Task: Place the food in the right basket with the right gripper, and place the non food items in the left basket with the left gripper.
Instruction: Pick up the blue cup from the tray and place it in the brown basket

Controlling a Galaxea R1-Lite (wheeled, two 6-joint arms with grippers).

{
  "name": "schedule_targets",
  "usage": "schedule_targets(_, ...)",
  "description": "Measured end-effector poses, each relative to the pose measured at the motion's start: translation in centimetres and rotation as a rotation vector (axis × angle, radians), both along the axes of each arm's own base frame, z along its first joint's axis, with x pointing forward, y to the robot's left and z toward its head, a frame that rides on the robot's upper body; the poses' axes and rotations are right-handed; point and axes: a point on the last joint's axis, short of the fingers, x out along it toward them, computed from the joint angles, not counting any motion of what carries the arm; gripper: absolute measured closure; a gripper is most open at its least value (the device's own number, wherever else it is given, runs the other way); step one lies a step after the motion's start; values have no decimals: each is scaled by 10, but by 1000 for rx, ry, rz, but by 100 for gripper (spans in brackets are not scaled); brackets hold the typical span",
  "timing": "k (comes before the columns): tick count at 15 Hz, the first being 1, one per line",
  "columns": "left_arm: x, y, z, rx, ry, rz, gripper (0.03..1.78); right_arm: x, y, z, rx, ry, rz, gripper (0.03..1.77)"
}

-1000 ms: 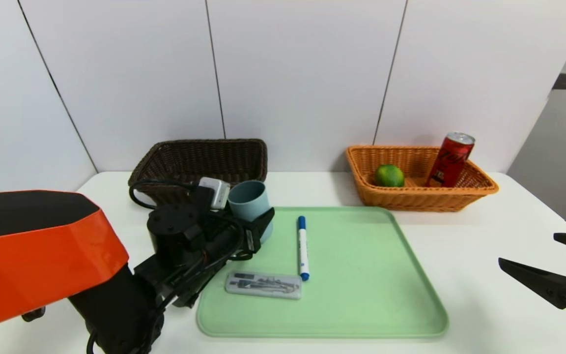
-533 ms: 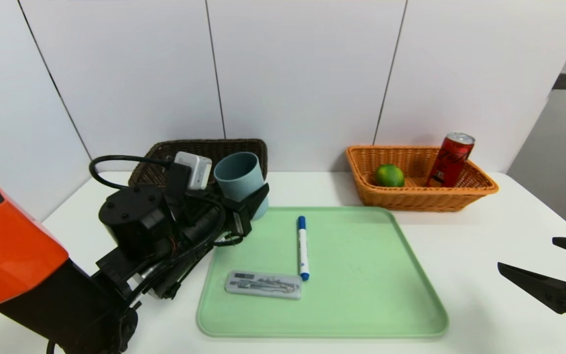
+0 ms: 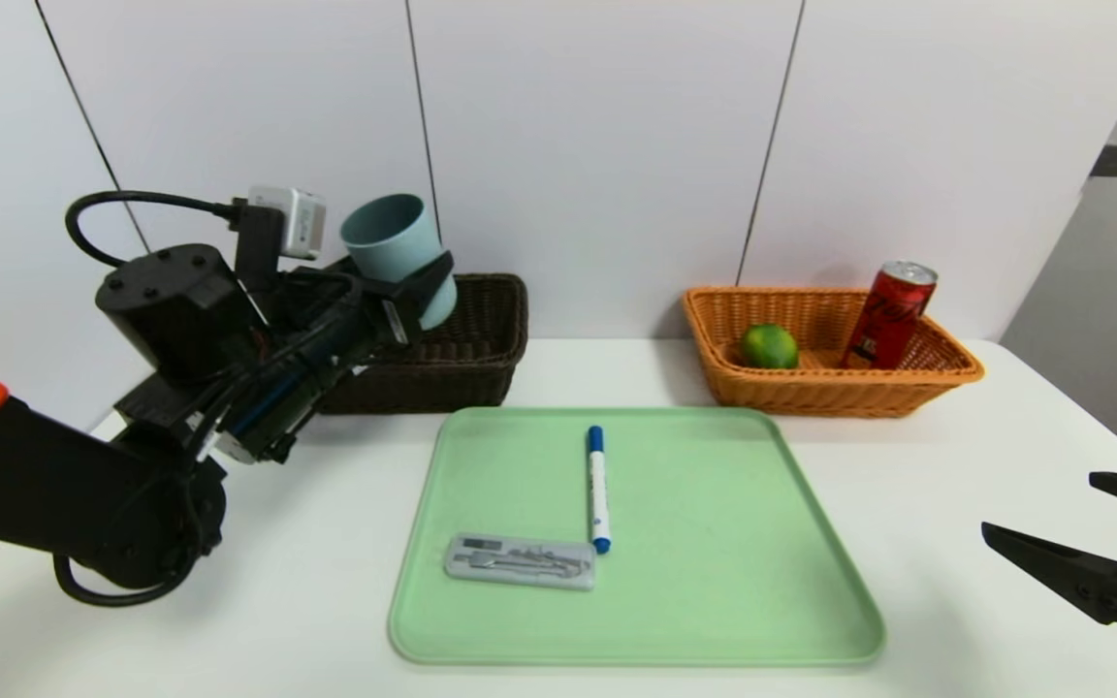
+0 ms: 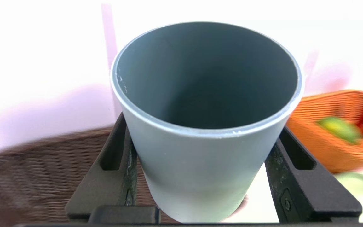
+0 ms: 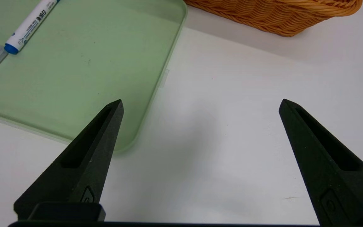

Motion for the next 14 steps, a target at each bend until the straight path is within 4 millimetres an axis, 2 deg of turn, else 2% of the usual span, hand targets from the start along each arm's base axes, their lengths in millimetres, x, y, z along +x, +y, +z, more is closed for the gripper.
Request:
schedule_targets(2, 27, 31, 5, 24, 7, 45, 70, 0, 0, 0, 7, 1, 11, 10)
schedule_targets(4, 51, 59, 0, 50, 29, 105, 70, 0, 0, 0, 7, 1, 13, 10)
schedule_targets(7, 74, 82, -14, 115, 36, 162, 70, -1, 0, -3, 5, 13, 13, 10)
schedule_targets(11, 86, 89, -35, 156, 115, 164, 71, -1, 0, -6, 5, 24, 11, 10)
schedule_targets(14, 90, 91, -38, 198, 177, 145, 71, -2, 0, -8, 4, 29, 10, 10)
